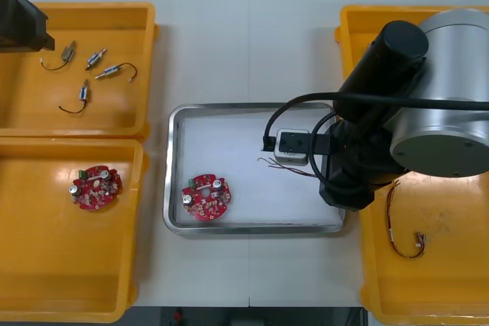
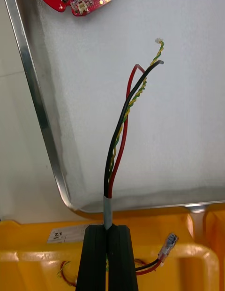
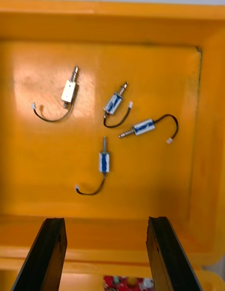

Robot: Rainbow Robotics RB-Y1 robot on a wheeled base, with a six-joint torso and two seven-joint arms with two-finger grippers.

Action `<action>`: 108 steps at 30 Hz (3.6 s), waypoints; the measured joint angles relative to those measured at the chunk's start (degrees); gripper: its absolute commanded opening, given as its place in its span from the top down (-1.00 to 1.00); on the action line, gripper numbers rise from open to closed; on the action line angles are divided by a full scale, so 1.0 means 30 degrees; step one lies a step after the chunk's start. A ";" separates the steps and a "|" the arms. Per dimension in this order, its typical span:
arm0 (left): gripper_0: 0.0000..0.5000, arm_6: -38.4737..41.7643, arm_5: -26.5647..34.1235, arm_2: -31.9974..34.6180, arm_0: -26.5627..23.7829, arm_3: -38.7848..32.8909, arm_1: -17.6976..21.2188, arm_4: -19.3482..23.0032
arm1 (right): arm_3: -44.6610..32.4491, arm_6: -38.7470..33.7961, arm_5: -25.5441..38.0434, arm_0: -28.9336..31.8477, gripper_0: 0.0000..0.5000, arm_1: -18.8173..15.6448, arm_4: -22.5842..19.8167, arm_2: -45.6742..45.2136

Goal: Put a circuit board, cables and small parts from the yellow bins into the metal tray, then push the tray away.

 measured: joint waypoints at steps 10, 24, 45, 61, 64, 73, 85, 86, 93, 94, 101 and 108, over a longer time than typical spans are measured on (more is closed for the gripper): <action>-1.00 -0.0924 -0.3813 0.0002 -0.0001 0.2753 0.0003 -0.1606 | 0.1443 0.1446 -0.2118 -0.0004 1.00 0.0599 0.2475 0.2975; -1.00 -0.0949 -1.0065 -0.0156 -0.0001 0.6483 -0.0182 -0.3847 | 0.4214 0.1578 -0.3171 -0.0009 1.00 0.2240 0.3833 0.5060; -1.00 -0.1038 -1.5037 -0.4019 -0.2885 1.2867 -0.3390 -0.6095 | 0.4550 0.2316 -0.3902 0.0015 -1.00 0.2564 0.4736 0.5566; -1.00 -0.1092 -1.5154 -0.4894 -0.3141 1.4270 -0.3646 -0.5384 | 0.2345 0.2289 -0.0389 0.0027 -1.00 0.2426 0.2691 0.2220; -1.00 -0.1156 -1.5155 -0.4894 -0.3147 1.4307 -0.3663 -0.5385 | 0.2309 0.1362 0.0394 0.0043 -1.00 0.2426 0.1788 0.0527; -1.00 -0.1964 -1.6259 -0.4911 -0.3199 1.5227 -0.4168 -0.5385 | 0.2116 -0.4493 0.2070 0.0138 -1.00 0.2223 0.0599 -0.3327; -1.00 -0.2515 -1.7273 -0.5780 -0.3206 1.6349 -0.4584 -0.5341 | 0.0470 -1.1060 0.2125 0.2563 -1.00 0.0552 0.0524 -0.7191; -1.00 -0.2515 -1.7273 -0.5844 -0.3206 1.6350 -0.4593 -0.5312 | 0.0328 -1.1531 0.2125 0.2788 -1.00 0.0397 0.0524 -0.7409; -1.00 -0.2515 -1.7277 -0.6300 -0.3206 1.6409 -0.4601 -0.5007 | -0.0598 -1.4100 0.2127 0.4419 -1.00 -0.0695 0.0538 -0.9166; -1.00 -0.2515 -1.7278 -0.6300 -0.3207 1.6435 -0.4602 -0.4979 | -0.0658 -1.4100 0.2127 0.4611 -1.00 -0.0842 0.0543 -0.9380; -1.00 -0.2515 -1.7478 -0.6300 -0.3207 1.6744 -0.4609 -0.4885 | -0.0725 -1.3940 0.2129 0.6046 -1.00 -0.1539 0.0317 -1.1751; -1.00 -0.2515 -1.7865 -0.6300 -0.3208 1.7193 -0.4656 -0.4555 | 0.0939 -0.9811 0.2132 0.6899 -1.00 -0.1981 -0.1290 -1.4536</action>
